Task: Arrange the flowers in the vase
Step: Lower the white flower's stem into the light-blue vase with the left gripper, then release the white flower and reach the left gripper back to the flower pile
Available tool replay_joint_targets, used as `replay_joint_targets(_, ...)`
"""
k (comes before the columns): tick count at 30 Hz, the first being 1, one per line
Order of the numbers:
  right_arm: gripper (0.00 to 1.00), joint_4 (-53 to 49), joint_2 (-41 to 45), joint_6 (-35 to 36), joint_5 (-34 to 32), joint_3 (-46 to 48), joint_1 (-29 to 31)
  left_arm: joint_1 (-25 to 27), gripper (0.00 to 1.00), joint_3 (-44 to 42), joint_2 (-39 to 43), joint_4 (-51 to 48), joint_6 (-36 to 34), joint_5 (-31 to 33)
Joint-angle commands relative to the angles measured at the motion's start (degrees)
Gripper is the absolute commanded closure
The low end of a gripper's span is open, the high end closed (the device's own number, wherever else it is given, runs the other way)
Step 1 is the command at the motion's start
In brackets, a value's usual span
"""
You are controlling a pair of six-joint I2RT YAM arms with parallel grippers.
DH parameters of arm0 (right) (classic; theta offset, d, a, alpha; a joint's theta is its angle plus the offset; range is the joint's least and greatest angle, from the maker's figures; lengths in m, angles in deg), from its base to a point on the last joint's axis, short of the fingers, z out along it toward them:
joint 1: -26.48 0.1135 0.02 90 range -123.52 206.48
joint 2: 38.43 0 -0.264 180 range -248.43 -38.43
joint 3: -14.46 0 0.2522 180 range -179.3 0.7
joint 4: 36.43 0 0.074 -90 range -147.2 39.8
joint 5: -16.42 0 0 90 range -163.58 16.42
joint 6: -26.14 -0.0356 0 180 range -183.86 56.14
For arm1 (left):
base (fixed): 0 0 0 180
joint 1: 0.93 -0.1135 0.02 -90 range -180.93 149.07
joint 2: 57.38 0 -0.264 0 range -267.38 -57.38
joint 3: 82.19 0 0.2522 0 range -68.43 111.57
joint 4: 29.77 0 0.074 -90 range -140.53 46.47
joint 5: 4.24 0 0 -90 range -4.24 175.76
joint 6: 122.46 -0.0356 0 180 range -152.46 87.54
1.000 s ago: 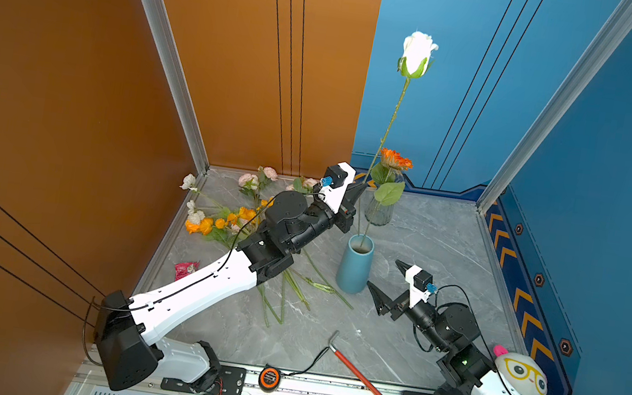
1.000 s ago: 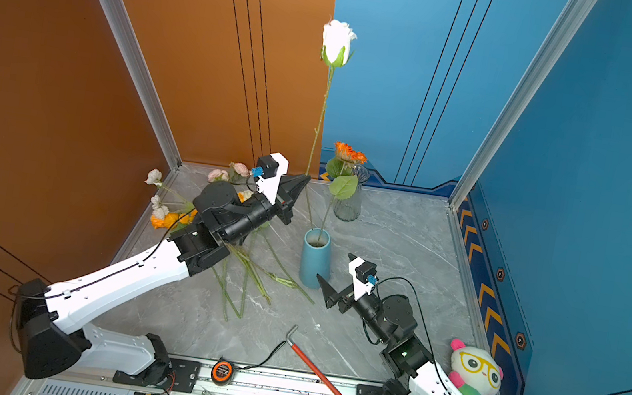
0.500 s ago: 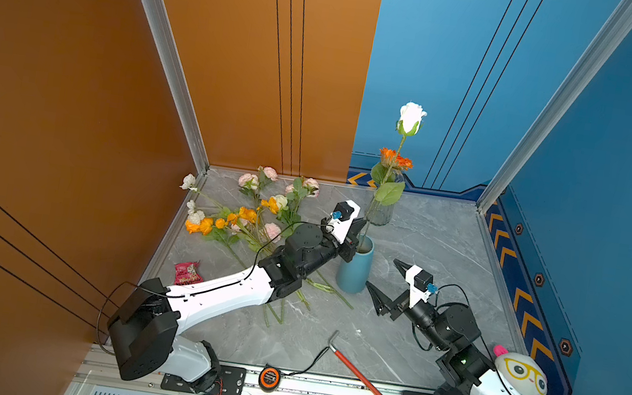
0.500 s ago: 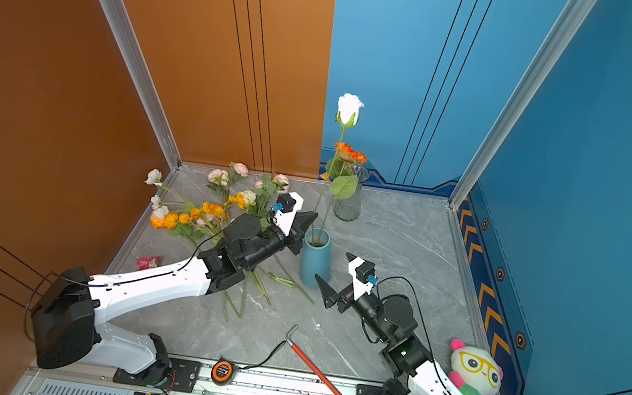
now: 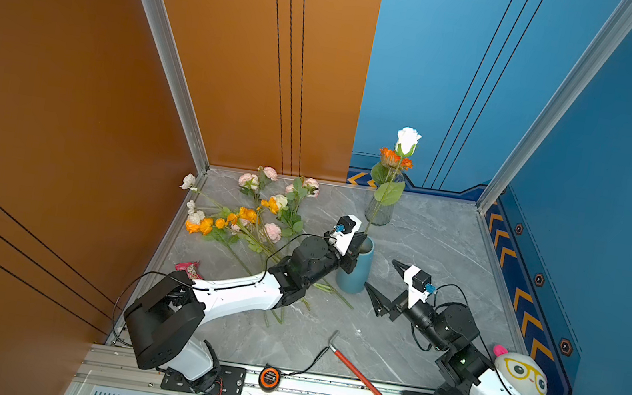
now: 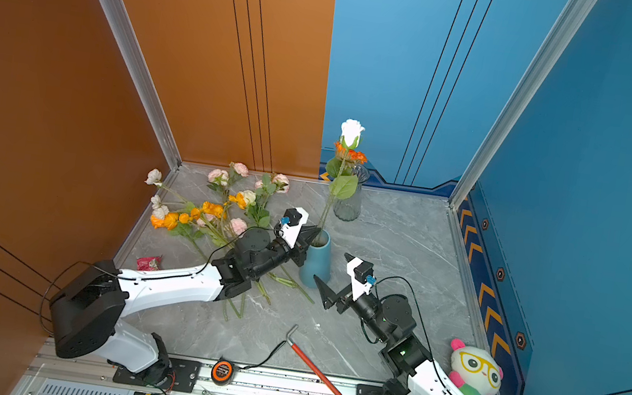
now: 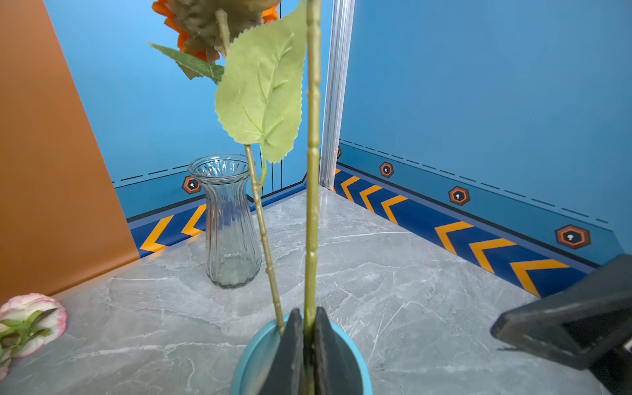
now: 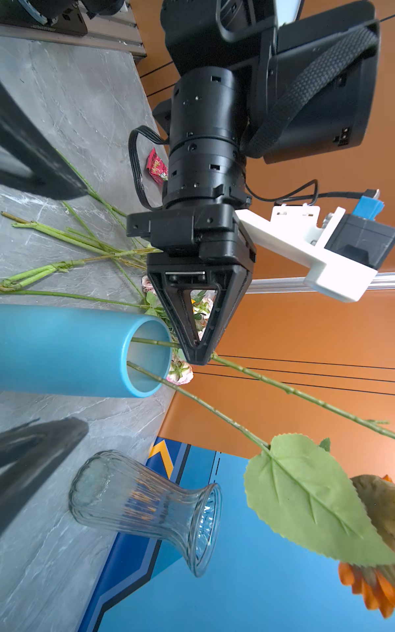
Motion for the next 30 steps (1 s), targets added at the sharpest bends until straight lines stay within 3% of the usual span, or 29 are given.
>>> replay_joint_targets(1,0.0,1.7,-0.3,0.9,0.3,0.5,0.4,0.6,0.85,-1.3,0.5,2.0,0.6,0.7)
replay_joint_targets(9,0.0,1.7,-0.6,1.0,0.2,0.6,0.6,0.6,0.81,-3.2,2.8,1.9,0.2,0.9)
replay_joint_targets(16,0.0,1.7,-0.2,1.3,0.5,0.6,0.9,0.4,0.7,-5.7,8.5,-1.6,-0.3,4.1)
replay_joint_targets(18,0.0,1.6,-0.2,1.6,0.7,0.6,1.3,-0.4,0.6,-4.4,11.3,-9.7,1.0,8.5)
replay_joint_targets(22,0.0,1.0,-1.3,3.0,-0.4,0.0,2.3,-6.9,0.56,2.9,14.6,-37.1,10.5,16.0)
replay_joint_targets(25,0.0,-0.8,-2.3,5.3,-1.7,-1.0,6.0,-14.7,0.57,4.7,15.3,-50.5,18.3,11.6)
replay_joint_targets(30,0.0,-1.7,-3.4,10.9,-5.6,-1.3,12.4,-23.3,0.6,-1.6,17.7,-55.8,27.6,1.6)
